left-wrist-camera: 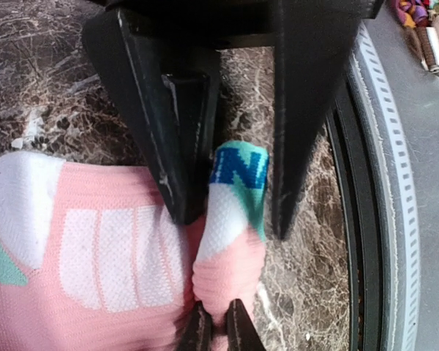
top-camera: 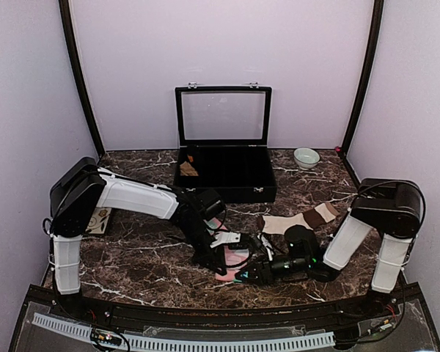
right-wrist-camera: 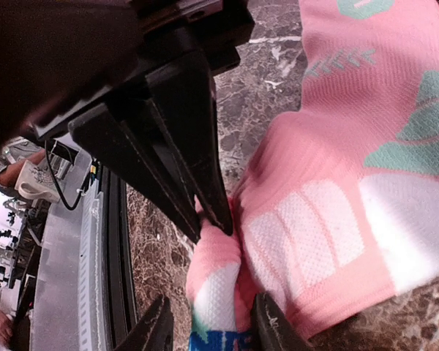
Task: Roll the socks
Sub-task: Roll the sock at the center of the board.
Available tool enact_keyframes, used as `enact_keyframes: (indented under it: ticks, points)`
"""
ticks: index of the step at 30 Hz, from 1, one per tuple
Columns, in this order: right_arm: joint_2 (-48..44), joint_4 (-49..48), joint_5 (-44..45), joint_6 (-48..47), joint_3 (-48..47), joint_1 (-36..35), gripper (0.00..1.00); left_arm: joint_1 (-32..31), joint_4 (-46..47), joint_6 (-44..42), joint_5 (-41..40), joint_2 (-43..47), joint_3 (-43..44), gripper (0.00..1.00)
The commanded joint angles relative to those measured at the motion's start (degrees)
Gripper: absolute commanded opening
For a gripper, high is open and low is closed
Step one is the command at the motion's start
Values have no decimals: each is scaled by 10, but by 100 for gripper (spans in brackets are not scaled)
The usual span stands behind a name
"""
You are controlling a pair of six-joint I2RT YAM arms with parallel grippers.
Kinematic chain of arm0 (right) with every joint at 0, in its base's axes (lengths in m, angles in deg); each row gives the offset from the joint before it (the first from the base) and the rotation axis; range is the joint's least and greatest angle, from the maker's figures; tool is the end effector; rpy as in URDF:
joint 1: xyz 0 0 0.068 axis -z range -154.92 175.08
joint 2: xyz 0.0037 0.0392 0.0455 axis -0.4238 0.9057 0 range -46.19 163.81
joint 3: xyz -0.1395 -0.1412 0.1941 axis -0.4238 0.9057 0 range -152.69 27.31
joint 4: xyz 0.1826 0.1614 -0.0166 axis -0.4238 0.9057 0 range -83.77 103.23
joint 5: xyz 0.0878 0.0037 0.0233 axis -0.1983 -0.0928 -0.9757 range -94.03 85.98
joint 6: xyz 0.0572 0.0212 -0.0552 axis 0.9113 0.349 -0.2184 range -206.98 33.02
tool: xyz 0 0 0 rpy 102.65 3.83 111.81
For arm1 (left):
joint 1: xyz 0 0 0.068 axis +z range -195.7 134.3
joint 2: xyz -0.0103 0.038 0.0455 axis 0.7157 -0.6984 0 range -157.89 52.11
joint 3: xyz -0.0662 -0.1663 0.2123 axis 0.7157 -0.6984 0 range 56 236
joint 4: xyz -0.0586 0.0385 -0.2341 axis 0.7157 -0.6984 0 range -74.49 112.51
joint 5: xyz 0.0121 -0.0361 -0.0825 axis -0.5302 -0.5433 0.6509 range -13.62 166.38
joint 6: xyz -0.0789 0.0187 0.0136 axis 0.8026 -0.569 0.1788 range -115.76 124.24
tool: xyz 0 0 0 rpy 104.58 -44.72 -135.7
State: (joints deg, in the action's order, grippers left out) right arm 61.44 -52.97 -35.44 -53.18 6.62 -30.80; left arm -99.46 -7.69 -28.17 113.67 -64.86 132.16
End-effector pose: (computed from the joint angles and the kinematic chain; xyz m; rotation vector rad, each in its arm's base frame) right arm 0.1334 0.2635 0.0838 -0.8297 2.1983 1.4484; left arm 0.1989 -0.3444 0.1269 2.0066 1.9164 -1.0046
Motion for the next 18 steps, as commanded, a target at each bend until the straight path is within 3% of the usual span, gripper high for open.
enact_keyframes:
  ticks: [1, 8, 11, 13, 17, 18]
  points:
    - [33, 117, 60, 25, 61, -2, 40, 15, -53, 25, -17, -42, 8, 0]
    - [-24, 69, 106, 51, 111, -13, 42, 20, -84, 34, -30, -85, 33, 0]
    - [-100, 112, 156, 29, 121, -31, 41, 24, -92, 38, -33, -96, 39, 0]
    - [-187, 184, 214, -4, 113, -53, 40, 30, -102, 34, -20, -98, 42, 0]
    - [-416, 375, 468, -124, 69, -167, 40, 37, -120, 27, -10, -104, 49, 0]
    - [-458, 400, 500, -154, 59, -179, 82, 38, -123, 28, -10, -108, 51, 0]
